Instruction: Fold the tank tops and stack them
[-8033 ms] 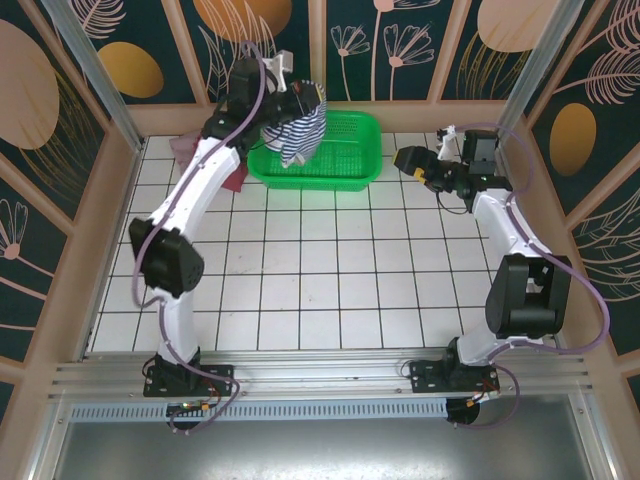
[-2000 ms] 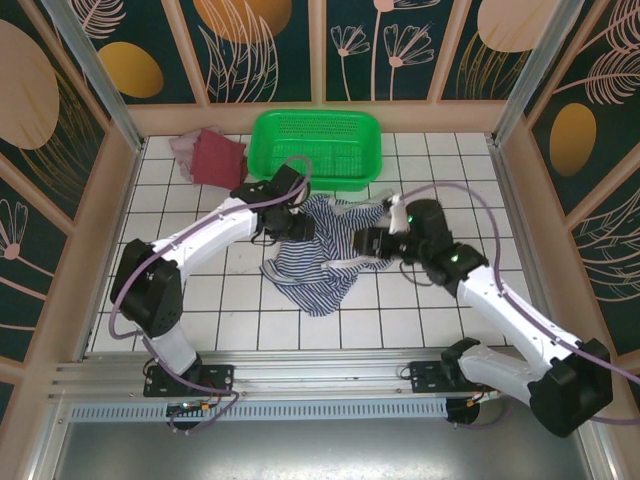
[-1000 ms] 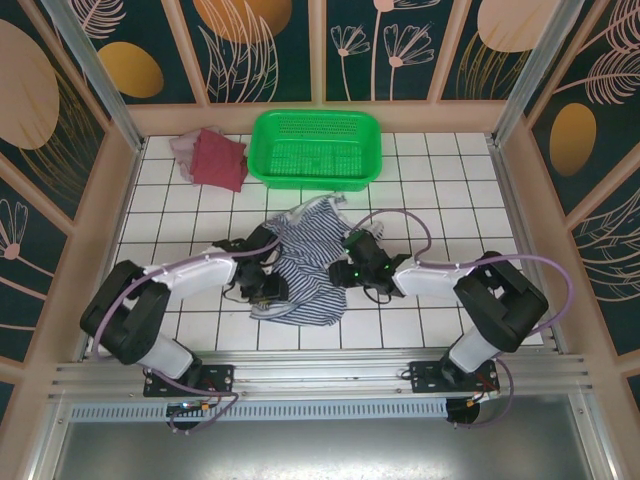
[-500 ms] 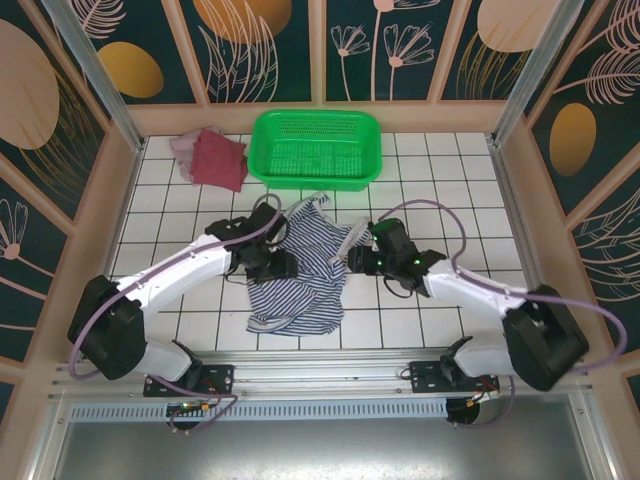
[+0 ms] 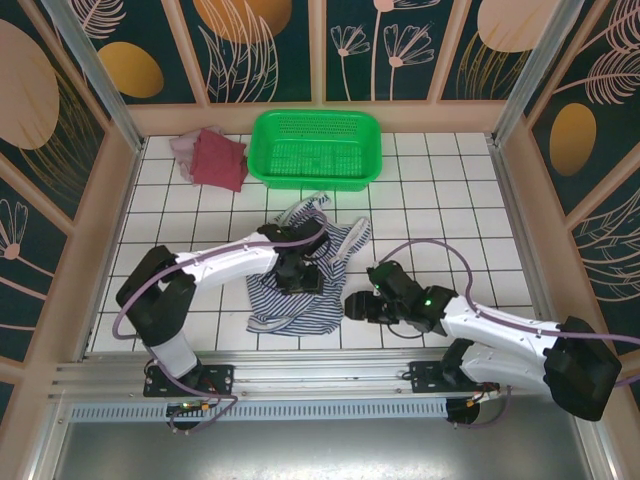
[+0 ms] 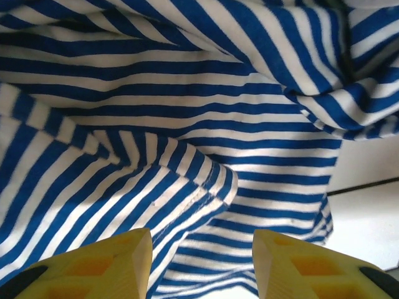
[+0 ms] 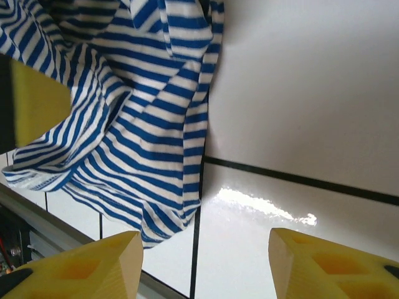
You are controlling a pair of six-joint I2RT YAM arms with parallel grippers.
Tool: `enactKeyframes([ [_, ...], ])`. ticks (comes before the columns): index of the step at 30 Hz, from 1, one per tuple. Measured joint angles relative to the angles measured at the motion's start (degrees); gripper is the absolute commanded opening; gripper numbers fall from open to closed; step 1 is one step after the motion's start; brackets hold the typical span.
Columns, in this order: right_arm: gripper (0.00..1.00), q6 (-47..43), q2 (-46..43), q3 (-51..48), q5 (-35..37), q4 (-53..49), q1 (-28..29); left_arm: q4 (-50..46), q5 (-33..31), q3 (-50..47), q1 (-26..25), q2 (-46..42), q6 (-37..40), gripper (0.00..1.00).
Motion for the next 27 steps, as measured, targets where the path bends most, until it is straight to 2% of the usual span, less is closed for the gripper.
enactKeyframes([
  [7, 0.58, 2.34, 0.22, -2.03, -1.01, 2.08, 2.27, 2.60, -1.07, 1.49, -0.83, 4.31, -2.69, 0.47],
  [12, 0.58, 2.51, 0.55, -2.19, -1.53, 3.15, 2.34, 4.44, -1.22, 3.21, -1.64, 6.69, -3.19, 0.42],
  [27, 0.57, 2.51, -0.76, -2.19, -2.49, 3.06, 2.34, -1.62, -5.03, 4.85, -1.90, 9.07, -0.07, 0.35],
])
